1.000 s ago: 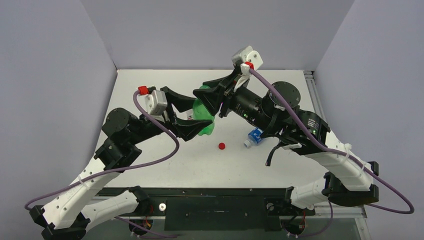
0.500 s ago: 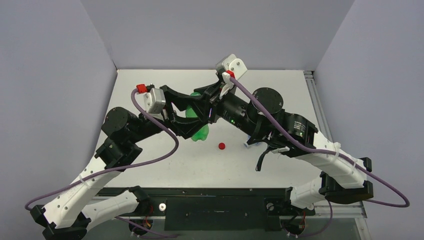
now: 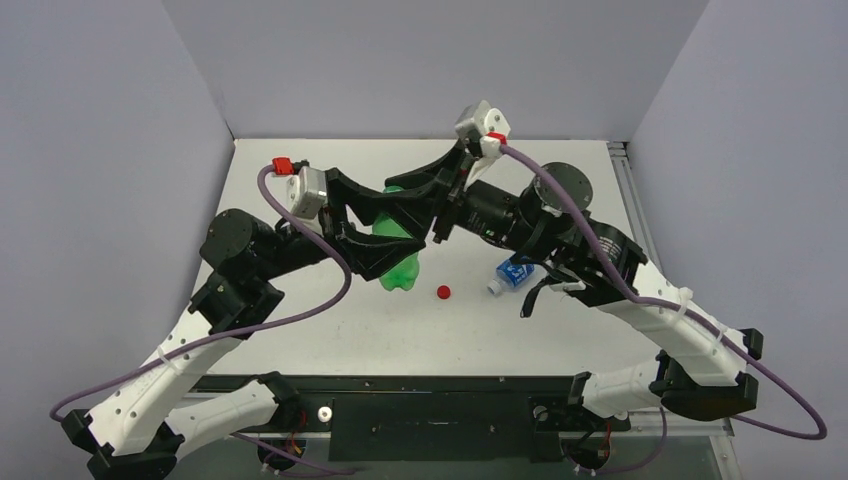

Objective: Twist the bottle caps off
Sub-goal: Unscrew the bottle cap from the plastic bottle.

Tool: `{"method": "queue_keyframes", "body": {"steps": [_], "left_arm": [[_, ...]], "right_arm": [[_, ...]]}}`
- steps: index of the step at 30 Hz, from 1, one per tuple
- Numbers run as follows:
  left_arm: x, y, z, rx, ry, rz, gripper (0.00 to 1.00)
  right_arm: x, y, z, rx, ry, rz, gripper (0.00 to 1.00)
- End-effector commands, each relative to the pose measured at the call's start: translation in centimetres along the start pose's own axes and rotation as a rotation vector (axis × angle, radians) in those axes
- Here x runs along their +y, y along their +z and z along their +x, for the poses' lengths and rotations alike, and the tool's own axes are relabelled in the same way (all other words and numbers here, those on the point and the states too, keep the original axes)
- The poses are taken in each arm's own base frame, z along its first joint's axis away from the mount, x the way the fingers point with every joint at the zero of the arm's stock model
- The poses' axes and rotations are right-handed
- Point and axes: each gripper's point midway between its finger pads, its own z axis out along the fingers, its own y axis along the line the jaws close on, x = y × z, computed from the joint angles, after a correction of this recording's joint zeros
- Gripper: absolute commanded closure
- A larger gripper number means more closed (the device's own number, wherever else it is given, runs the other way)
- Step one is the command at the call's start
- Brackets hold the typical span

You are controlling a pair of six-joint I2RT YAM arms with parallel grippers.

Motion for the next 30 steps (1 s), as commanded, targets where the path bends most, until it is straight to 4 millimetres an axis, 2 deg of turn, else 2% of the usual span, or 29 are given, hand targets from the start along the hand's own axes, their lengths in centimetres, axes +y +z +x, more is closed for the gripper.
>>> {"method": "queue_keyframes", "body": {"steps": [1,3,6,11,12,17,18,19,20,21,22,23,26,27,28,29,30], "left_arm": [[-6.5,-1.1,-4.4,-0.052,-0.032,0.28,1.0],[-7.5,-1.5,-4.4,-0.036,-0.043,0.325,1.0],[-8.5,-1.9,-4.1,-0.015,-0.047,0.378,1.0],[-9.2,-2.3,-3.7,0.003,-0.046,0.427,1.0],[-9.3,-2.3,-3.7,0.005,-0.048,0.429,1.0],[-9.4,-2.3,-3.6,0.008,-0.046,0.441,1.0],[-9.3,-2.2,-3.5,0.01,-0.047,0.435,1.0],[-9.2,-2.1,-3.6,0.007,-0.038,0.431,1.0],[-8.8,-2.0,-3.3,0.011,-0.04,0.412,1.0],[-8.5,-1.9,-3.1,0.008,-0.02,0.4,1.0],[-7.9,-1.6,-2.6,0.014,-0.02,0.37,1.0],[-7.3,-1.5,-2.3,0.009,0.026,0.35,1.0],[-4.1,-0.7,-0.4,0.027,0.104,0.209,1.0],[-3.1,-0.7,0.0,0.033,0.166,0.175,1.0],[-1.4,-0.5,0.5,0.032,0.235,0.103,1.0],[0.0,-0.5,0.4,0.027,0.252,0.031,1.0],[0.9,-0.5,0.8,0.033,0.282,-0.005,1.0]], "right_arm": [[5.5,-4.0,-4.8,-0.18,0.018,-0.472,1.0],[7.4,-5.0,-4.6,-0.162,0.0,-0.605,1.0],[8.8,-5.5,-4.4,-0.118,-0.024,-0.716,1.0],[8.6,-6.2,-4.0,-0.08,-0.011,-0.786,1.0],[8.5,-6.5,-4.6,-0.106,-0.022,-0.792,1.0],[6.4,-6.3,-5.0,-0.142,0.001,-0.745,0.99],[5.3,-5.7,-5.0,-0.141,0.012,-0.675,0.86],[4.5,-5.5,-5.3,-0.151,-0.008,-0.626,0.79],[2.8,-4.8,-5.4,-0.146,0.011,-0.509,0.65],[2.2,-5.0,-6.1,-0.17,-0.024,-0.456,0.49],[0.6,-4.6,-6.6,-0.184,-0.019,-0.351,0.4],[0.0,-4.8,-7.1,-0.201,-0.017,-0.302,0.28],[-2.1,-4.8,-8.0,-0.207,-0.014,-0.1,0.24],[-3.8,-4.4,-6.6,-0.15,-0.01,0.011,0.24],[-2.6,-4.6,-7.1,-0.146,-0.048,0.007,0.23],[-2.7,-4.0,-5.3,-0.08,-0.049,0.062,0.23],[-2.6,-4.2,-5.9,-0.079,-0.07,0.089,0.23]]}}
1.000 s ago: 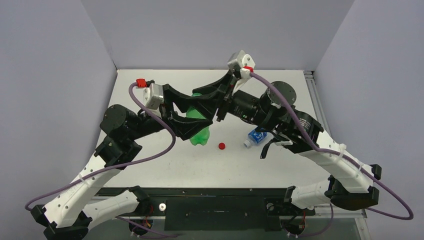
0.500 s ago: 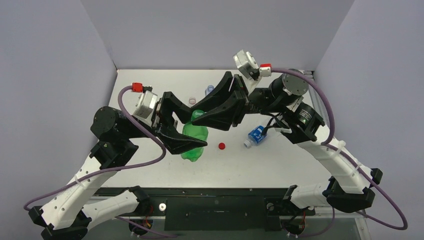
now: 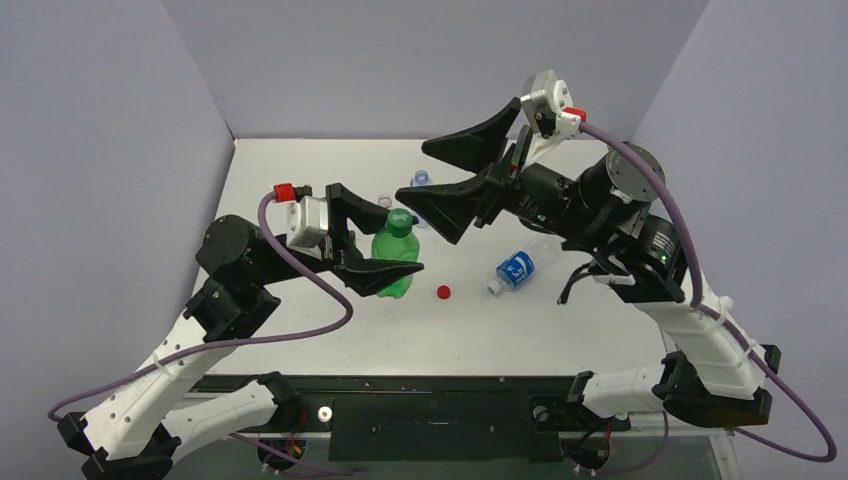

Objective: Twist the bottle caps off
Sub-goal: Unscrew the bottle cap from the plastic bottle.

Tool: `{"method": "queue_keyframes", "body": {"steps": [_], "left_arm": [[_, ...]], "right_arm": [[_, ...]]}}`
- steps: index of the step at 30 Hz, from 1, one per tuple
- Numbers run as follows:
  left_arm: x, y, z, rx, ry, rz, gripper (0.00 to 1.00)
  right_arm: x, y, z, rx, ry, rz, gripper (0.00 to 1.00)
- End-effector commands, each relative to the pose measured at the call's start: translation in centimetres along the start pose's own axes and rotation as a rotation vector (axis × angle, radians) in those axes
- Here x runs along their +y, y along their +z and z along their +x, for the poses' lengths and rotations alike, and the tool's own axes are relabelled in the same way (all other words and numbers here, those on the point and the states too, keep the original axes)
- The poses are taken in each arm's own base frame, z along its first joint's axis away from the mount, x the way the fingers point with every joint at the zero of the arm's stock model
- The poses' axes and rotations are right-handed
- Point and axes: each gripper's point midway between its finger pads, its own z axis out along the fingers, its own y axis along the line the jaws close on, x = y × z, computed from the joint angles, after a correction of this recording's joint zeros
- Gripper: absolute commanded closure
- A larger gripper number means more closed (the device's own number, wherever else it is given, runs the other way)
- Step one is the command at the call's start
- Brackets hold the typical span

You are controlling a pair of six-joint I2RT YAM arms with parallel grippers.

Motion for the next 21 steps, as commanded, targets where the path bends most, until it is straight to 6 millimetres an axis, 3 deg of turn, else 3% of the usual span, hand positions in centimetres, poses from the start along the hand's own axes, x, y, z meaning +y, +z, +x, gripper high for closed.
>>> {"method": "queue_keyframes", "body": {"steps": [1,2,3,9,21], "left_arm": [[5.7,-1.0,0.9,0.022,0.209,-0.274,1.0],[6.3,-1.1,1.0,0.026,0.225,-0.3,1.0],[7.0,-1.3,0.9,0.026,0.228,-0.337,1.0],[8.4,-1.6,0.8,0.019,0.207,-0.415,1.0],[8.1,-1.3,0.7,0.003,0.155,-0.406,1.0]], "right_arm": [[-2.7,-0.7,1.5,0.119,-0.11,0.325,0.22],[-2.7,-0.7,1.0,0.117,-0.12,0.348,0.22],[-2.9,-0.4,2.4,0.163,-0.126,0.393,0.21],[-3.4,0.0,3.2,0.167,-0.115,0.496,0.23],[-3.3,1.7,4.3,0.167,-0.065,0.476,0.52]]}}
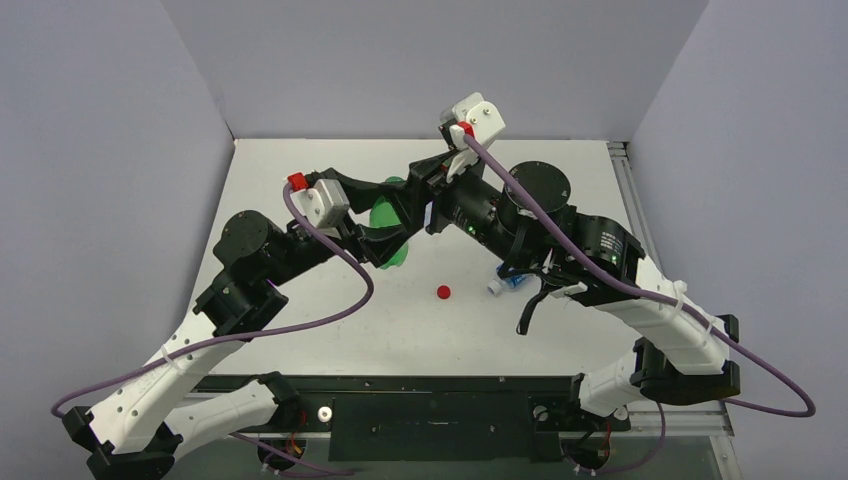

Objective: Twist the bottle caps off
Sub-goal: Unscrew the bottle cap from the plastic bottle.

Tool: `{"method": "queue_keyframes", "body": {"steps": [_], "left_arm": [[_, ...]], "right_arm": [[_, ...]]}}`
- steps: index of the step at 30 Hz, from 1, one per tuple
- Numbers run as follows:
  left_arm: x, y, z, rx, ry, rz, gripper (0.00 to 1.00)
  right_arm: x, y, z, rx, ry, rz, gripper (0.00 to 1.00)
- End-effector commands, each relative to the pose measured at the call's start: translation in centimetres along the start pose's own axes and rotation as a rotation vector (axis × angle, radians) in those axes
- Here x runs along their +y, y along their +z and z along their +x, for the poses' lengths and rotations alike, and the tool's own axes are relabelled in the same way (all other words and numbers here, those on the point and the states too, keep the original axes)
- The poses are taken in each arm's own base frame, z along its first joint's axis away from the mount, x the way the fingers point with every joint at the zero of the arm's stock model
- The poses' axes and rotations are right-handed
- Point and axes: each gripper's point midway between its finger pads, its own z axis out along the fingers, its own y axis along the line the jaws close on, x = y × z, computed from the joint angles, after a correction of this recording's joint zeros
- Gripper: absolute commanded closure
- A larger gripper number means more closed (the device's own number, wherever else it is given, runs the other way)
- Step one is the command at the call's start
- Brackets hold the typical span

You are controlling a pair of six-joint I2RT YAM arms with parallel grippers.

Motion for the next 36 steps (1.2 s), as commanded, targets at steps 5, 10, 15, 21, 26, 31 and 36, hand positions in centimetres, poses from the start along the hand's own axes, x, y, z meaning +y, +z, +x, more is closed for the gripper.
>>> {"method": "queue_keyframes", "body": {"steps": [5,10,15,21,26,31,36], "left_arm": [[0.4,0.1,-1.4,-0.043,0.001,-0.024,1.0],[0.7,0.2,-1.2,-0.04,0.004,-0.038,1.0],[1.1,0.3,-1.3,-0.041,0.003,-0.059,1.0],[1.2,0.2,-1.1,-0.038,-0.002,-0.065,1.0],[1.1,0.1,-0.9,-0.034,-0.015,-0.063,1.0],[0.0,0.1,-1.5,-0.053,-0.068,-0.015,1.0],[-4.9,-0.6,-3.8,-0.095,-0.138,0.251,1.0]], "right_arm": [[-1.0,1.0,-0.6,-0.011,0.073,0.032,0.43],[-0.4,1.6,-0.1,0.006,0.085,0.002,0.37],[-0.1,1.8,-0.1,0.004,0.095,-0.012,0.53],[-0.1,1.8,-0.3,-0.007,0.102,-0.006,0.87],[-0.3,1.6,-0.5,-0.016,0.106,0.0,1.0],[0.2,1.0,-1.6,-0.048,0.092,-0.085,1.0],[4.5,-1.0,-2.5,-0.098,0.075,-0.535,1.0]]}}
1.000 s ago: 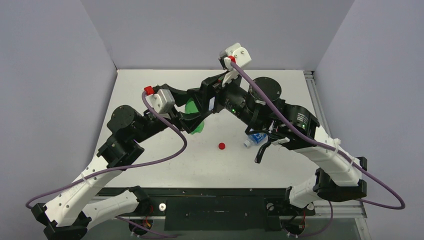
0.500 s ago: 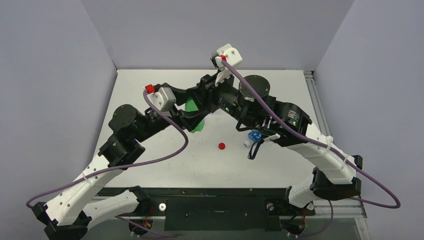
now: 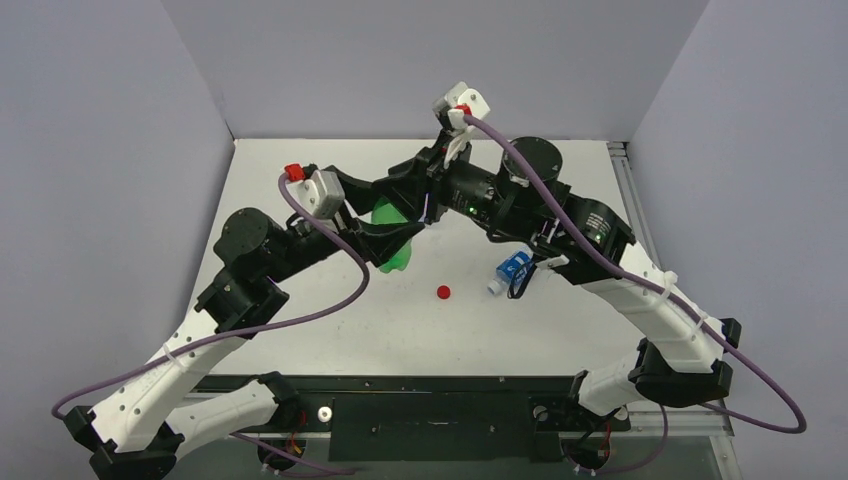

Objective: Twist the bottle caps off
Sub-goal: Unscrew the bottle cap from the plastic bottle.

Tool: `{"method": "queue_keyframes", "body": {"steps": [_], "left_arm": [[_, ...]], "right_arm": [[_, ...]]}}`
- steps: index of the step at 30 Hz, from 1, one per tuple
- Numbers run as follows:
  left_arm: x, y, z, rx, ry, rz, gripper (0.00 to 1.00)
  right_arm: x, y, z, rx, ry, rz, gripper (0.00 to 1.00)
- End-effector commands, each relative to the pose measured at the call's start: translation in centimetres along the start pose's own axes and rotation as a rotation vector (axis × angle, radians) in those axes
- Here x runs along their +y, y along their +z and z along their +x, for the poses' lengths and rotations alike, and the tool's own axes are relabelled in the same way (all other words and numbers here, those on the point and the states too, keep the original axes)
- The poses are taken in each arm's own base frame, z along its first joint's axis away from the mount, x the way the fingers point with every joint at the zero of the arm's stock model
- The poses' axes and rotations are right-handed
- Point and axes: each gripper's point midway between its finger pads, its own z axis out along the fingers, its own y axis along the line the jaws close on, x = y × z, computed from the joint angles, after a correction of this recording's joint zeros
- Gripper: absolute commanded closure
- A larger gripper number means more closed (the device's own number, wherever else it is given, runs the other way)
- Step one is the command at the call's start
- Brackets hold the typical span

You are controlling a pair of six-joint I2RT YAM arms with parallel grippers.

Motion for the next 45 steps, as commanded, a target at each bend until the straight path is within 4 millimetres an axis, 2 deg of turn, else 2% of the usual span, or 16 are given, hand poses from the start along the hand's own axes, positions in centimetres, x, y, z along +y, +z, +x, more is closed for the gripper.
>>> {"method": "queue_keyframes", "body": {"steps": [1,7,11,15,17,18,19,20,21,22,24,26,32,38,42,45], "left_arm": [[-6.5,-1.3,-3.5,-0.07,-0.085,0.338,1.0],[-10.8,-3.1,-5.2,-0.049,-0.141,0.57,1.0],[-11.8,-3.6,-6.1,-0.057,-0.154,0.62,1.0],[-12.4,-4.0,-6.1,-0.049,-0.161,0.651,1.0],[-12.3,-4.0,-5.9,-0.048,-0.159,0.646,1.0],[-12.1,-3.9,-5.8,-0.053,-0.147,0.639,1.0],[-11.8,-3.6,-5.5,-0.052,-0.147,0.615,1.0],[-11.4,-3.5,-5.2,-0.055,-0.126,0.598,1.0],[-10.8,-3.0,-4.8,-0.062,-0.102,0.559,1.0],[-10.3,-2.8,-4.5,-0.056,-0.097,0.532,1.0],[-8.5,-1.8,-4.0,-0.062,-0.075,0.422,1.0],[-7.1,-1.3,-3.3,-0.057,-0.055,0.35,1.0],[-4.1,-0.2,-2.5,-0.049,-0.009,0.189,1.0],[-1.7,0.5,-1.9,-0.032,0.023,0.073,1.0],[-1.2,0.6,-1.8,-0.03,0.034,0.046,1.0],[-0.8,0.6,-1.7,-0.026,0.039,0.028,1.0]], "right_arm": [[6.4,-3.9,-3.8,-0.127,-0.031,-0.511,1.0],[10.2,-6.7,-3.1,-0.09,-0.084,-0.833,1.0],[11.1,-7.4,-2.5,-0.093,-0.087,-0.946,1.0],[10.6,-8.3,-4.2,-0.168,0.003,-1.002,1.0],[9.5,-8.0,-5.1,-0.199,0.012,-0.947,1.0],[8.2,-7.1,-5.9,-0.227,0.021,-0.846,0.95],[7.0,-6.4,-5.5,-0.196,-0.005,-0.755,0.87],[5.3,-5.2,-6.1,-0.211,0.003,-0.608,0.66],[4.2,-5.0,-5.6,-0.178,-0.032,-0.521,0.57],[2.5,-4.6,-5.4,-0.164,-0.023,-0.388,0.43],[0.5,-4.8,-5.7,-0.173,-0.055,-0.21,0.3],[-0.8,-5.4,-6.0,-0.179,-0.073,-0.08,0.25],[-2.6,-6.3,-4.7,-0.122,-0.08,0.156,0.21],[-1.6,-5.5,-3.4,-0.071,-0.074,0.208,0.19],[-1.4,-4.7,-3.2,-0.065,-0.053,0.229,0.25],[-0.7,-4.0,-3.1,-0.067,-0.039,0.206,0.34]]}}
